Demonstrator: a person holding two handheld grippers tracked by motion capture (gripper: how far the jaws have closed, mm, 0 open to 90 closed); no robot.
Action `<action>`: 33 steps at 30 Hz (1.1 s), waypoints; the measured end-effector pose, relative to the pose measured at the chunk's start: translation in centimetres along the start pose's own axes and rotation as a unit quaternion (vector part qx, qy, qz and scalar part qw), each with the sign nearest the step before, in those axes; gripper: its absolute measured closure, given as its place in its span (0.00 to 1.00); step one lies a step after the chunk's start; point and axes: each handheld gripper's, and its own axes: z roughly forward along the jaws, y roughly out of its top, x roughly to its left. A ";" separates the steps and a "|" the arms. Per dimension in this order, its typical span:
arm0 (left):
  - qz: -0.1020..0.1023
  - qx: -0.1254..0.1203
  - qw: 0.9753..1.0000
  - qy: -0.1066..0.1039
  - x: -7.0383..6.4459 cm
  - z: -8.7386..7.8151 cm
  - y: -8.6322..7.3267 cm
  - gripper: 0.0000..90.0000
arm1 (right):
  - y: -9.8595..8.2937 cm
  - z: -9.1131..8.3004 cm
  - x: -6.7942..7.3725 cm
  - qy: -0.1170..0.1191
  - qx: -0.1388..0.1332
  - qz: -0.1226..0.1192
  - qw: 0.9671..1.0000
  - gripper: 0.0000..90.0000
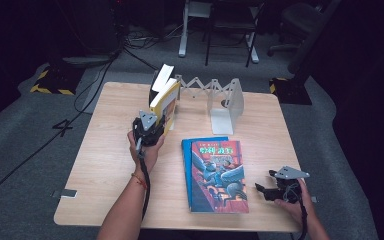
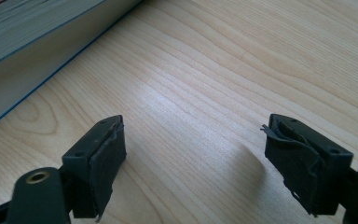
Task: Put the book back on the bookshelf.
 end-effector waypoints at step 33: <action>-0.022 0.019 1.000 0.011 0.2 0.4 -1.0 0.67 | 0.0 0.1 0.0 0.001 0.000 0.009 1.000 0.21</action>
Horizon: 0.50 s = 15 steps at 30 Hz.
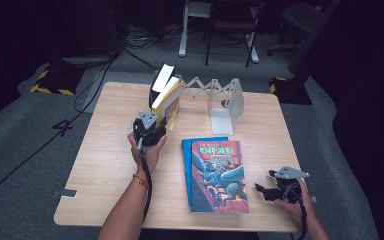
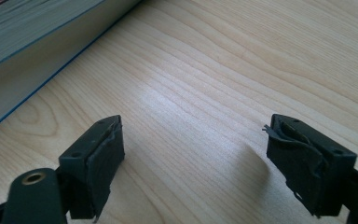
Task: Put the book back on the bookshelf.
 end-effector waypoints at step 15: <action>0.042 0.035 0.998 -0.008 -0.2 -0.2 -2.6 0.82 | 0.0 0.0 0.2 0.005 0.000 -0.003 1.000 0.22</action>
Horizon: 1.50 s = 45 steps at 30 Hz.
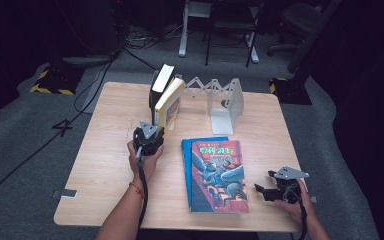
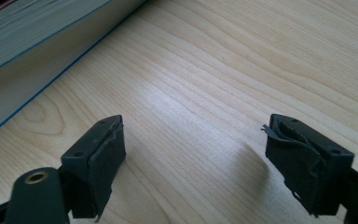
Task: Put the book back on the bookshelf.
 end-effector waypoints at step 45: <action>0.029 0.034 0.998 -0.038 -0.8 -0.1 0.7 0.45 | 0.0 0.1 0.1 0.002 -0.002 -0.002 1.000 0.22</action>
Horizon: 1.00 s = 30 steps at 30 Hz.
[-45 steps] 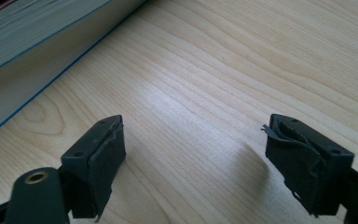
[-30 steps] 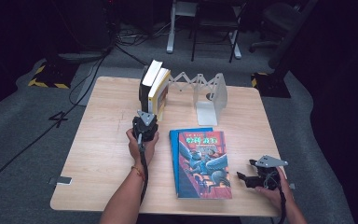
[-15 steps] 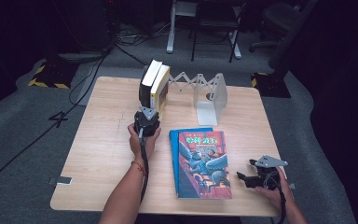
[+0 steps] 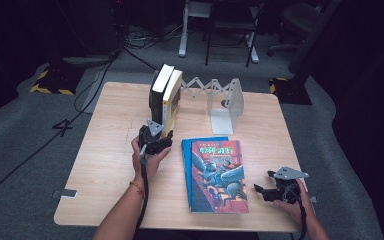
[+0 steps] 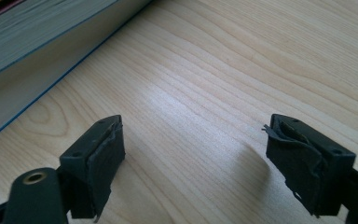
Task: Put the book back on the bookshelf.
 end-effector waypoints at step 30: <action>0.067 0.016 0.998 0.013 0.9 0.5 0.2 0.85 | 0.0 0.1 0.2 0.004 -0.003 0.003 1.000 0.22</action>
